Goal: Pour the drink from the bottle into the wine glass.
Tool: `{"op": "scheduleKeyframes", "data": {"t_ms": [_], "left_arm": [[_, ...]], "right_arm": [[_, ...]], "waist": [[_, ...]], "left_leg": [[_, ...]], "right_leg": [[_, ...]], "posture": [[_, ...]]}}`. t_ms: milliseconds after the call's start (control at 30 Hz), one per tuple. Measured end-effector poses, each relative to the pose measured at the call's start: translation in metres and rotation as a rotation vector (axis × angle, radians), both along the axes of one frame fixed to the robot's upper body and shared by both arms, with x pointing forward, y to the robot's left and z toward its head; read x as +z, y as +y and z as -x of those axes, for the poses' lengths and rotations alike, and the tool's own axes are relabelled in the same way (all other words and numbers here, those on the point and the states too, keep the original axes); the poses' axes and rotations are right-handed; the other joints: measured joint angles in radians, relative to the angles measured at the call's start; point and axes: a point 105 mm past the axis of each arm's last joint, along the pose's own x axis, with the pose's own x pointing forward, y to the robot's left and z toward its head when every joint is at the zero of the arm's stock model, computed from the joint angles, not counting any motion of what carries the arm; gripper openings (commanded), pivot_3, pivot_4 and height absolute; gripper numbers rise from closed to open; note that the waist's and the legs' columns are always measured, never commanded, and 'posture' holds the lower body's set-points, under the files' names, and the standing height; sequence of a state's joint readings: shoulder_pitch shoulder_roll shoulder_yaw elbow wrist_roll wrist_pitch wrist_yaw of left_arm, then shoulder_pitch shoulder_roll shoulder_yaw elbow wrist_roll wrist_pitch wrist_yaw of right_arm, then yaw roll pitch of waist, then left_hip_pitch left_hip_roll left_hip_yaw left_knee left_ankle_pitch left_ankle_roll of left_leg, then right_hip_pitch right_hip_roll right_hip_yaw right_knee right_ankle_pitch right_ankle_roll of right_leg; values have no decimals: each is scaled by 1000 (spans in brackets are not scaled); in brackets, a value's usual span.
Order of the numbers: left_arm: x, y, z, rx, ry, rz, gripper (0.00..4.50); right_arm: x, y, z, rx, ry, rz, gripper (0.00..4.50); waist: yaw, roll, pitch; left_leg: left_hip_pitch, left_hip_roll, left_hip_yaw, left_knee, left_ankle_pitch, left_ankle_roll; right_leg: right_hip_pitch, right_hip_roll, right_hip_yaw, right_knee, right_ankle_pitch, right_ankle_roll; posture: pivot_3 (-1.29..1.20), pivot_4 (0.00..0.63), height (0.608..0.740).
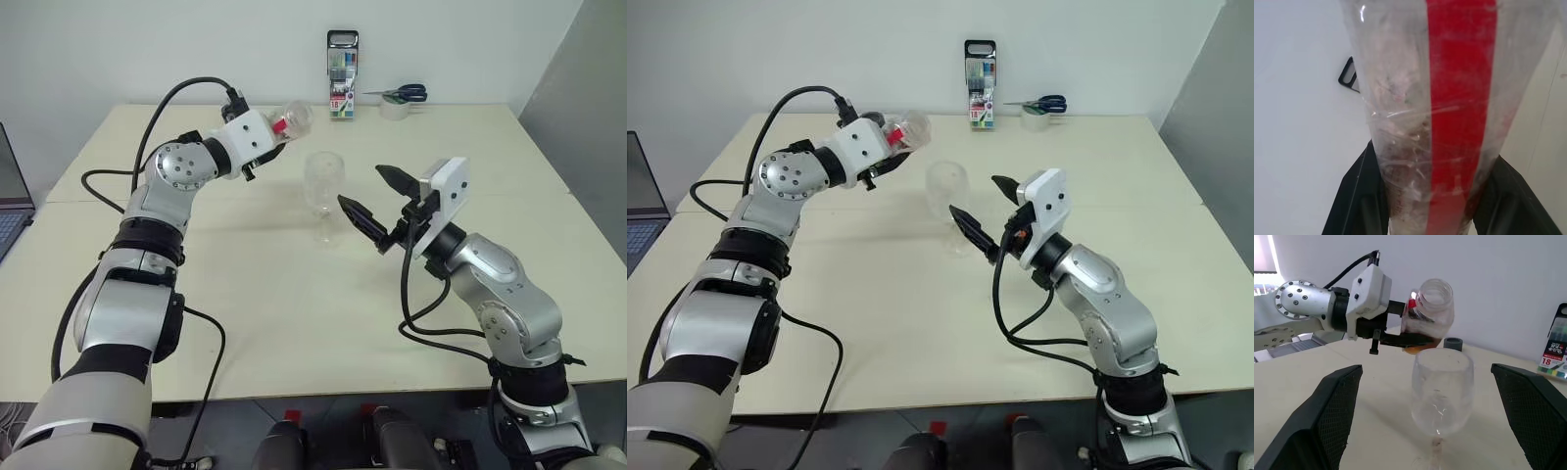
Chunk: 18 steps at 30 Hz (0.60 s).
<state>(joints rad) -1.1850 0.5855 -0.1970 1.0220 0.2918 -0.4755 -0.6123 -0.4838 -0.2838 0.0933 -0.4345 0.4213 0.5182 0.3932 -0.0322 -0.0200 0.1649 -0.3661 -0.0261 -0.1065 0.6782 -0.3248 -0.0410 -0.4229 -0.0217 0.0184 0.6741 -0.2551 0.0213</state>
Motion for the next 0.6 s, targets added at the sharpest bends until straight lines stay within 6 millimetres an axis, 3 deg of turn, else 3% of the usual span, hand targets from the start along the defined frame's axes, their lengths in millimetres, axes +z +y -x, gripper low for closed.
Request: {"op": "scheduleKeyframes", "data": {"t_ms": [167, 600], "left_arm": [[-5, -2, -2, 6, -31, -105, 1679], [7, -4, -3, 5, -161, -278, 1679]], "right_arm": [[-3, 2, -2, 0, 10, -6, 4500], [-3, 2, -3, 0, 14, -9, 4500]], "waist": [[0, 0, 0], [0, 0, 0]], "left_leg": [[0, 0, 0, 0, 0, 0], [0, -1, 0, 0, 0, 0]], "right_leg": [[0, 0, 0, 0, 0, 0], [-1, 0, 0, 1, 0, 0]], "posture": [[0, 150, 740], [0, 150, 740]]}}
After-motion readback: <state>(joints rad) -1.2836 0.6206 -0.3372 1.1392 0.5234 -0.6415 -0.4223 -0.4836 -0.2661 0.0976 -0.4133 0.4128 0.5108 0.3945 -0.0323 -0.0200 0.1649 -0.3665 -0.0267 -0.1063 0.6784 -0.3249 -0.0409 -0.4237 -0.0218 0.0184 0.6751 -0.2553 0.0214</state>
